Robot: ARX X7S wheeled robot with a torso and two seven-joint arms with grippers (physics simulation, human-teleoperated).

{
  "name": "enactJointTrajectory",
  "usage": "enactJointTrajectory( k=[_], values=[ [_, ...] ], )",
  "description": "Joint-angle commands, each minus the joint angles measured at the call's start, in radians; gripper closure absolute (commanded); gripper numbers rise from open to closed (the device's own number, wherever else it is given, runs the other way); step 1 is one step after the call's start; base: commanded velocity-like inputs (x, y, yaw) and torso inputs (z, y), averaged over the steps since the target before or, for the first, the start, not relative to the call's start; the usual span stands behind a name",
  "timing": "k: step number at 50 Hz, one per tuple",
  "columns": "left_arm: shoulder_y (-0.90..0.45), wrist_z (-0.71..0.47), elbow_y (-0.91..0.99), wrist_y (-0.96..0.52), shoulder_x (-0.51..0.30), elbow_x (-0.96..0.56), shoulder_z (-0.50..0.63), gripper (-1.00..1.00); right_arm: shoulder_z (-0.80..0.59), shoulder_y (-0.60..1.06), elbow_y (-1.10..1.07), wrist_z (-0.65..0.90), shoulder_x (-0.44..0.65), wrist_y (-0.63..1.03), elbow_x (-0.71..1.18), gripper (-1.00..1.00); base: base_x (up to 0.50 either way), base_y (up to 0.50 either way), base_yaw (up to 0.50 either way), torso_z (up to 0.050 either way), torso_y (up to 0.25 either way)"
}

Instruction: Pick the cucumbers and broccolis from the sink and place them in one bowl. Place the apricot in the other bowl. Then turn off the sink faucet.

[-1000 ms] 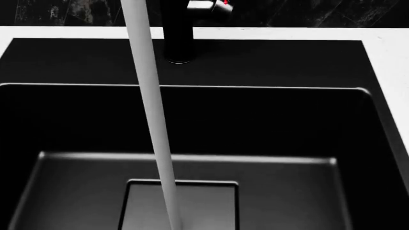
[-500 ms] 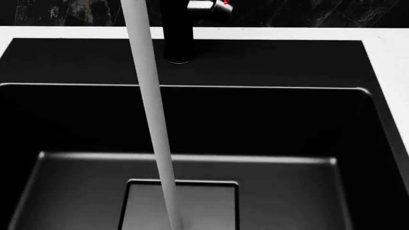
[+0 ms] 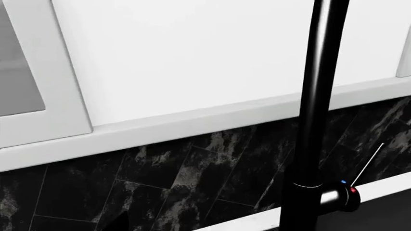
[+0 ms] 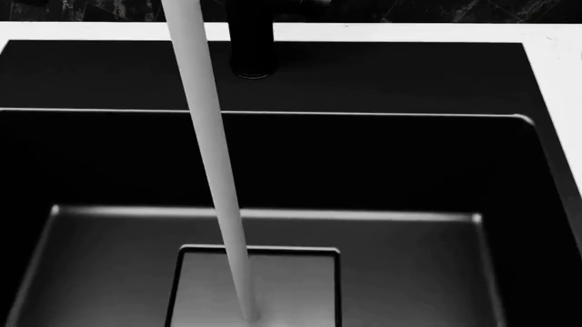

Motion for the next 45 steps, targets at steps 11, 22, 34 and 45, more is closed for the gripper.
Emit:
enactJointTrajectory(
  k=[11, 22, 34, 45],
  values=[
    [-0.001, 0.032, -0.014, 0.0, 0.025, 0.008, -0.035, -1.0, -0.026, -0.005, 0.113, -0.11, -0.113, -0.061, -0.094, -1.0, 0.0, 0.0, 0.0, 0.0, 0.0],
    [0.014, 0.044, -0.027, 0.008, 0.036, 0.02, -0.033, -1.0, -0.05, -0.006, 0.241, -0.162, -0.168, -0.118, -0.143, -1.0, 0.0, 0.0, 0.0, 0.0, 0.0],
    [0.017, 0.044, -0.029, 0.007, 0.037, 0.02, -0.036, -1.0, -0.082, 0.017, 0.376, -0.233, -0.241, -0.169, -0.194, -1.0, 0.0, 0.0, 0.0, 0.0, 0.0],
    [0.019, 0.046, -0.023, 0.005, 0.033, 0.018, -0.041, -1.0, -0.105, 0.053, 0.551, -0.29, -0.312, -0.238, -0.251, -1.0, 0.0, 0.0, 0.0, 0.0, 0.0]
  ],
)
